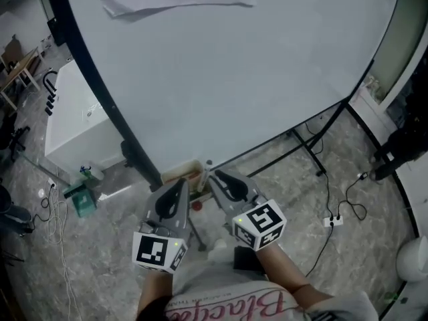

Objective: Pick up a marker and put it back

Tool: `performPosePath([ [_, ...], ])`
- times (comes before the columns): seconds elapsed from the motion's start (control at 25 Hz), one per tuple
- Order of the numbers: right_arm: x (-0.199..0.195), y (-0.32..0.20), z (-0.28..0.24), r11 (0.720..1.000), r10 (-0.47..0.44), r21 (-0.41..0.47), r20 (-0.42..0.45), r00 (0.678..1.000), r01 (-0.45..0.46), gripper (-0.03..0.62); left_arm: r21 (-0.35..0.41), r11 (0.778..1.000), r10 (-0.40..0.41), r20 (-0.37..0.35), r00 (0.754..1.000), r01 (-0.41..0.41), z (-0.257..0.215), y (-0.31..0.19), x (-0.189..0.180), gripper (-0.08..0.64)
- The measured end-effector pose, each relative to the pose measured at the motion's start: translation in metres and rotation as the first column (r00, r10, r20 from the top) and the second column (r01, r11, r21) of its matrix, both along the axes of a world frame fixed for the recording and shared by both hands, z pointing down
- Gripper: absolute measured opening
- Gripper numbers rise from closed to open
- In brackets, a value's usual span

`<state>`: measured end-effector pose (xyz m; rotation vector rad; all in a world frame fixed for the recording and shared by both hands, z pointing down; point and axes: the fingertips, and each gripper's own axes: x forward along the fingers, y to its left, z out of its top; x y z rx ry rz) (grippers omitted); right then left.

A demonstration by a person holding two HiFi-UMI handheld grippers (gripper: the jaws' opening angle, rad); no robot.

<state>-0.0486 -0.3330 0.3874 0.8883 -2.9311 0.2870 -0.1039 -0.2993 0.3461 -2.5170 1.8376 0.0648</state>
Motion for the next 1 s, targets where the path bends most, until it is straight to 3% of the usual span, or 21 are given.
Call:
performPosePath([
  [0.2,-0.011,-0.026,0.029,0.993,0.009,-0.115,-0.066,0.998,-0.017,0.130,-0.017,1.000,-0.018,-0.004,1.000,0.017,0.005,-0.015,-0.010,0.000],
  [0.56,-0.031,-0.034,0.039,0.978,0.024,-0.206,-0.042,0.999,-0.032,0.112,-0.021,1.000,-0.005,-0.019,1.000,0.005,0.006,-0.020,-0.029,0.000],
  [0.8,-0.030,-0.028,0.024,0.983,0.031,-0.179,-0.016,0.999,-0.033,0.078,-0.007,1.000,0.030,-0.036,0.999,-0.030,0.003,-0.020,-0.032,0.000],
  [1.0,-0.024,-0.014,-0.031,0.998,0.020,-0.063,0.111,0.994,-0.013,0.078,0.027,0.998,0.060,-0.037,0.997,-0.060,-0.010,-0.015,-0.030,0.000],
])
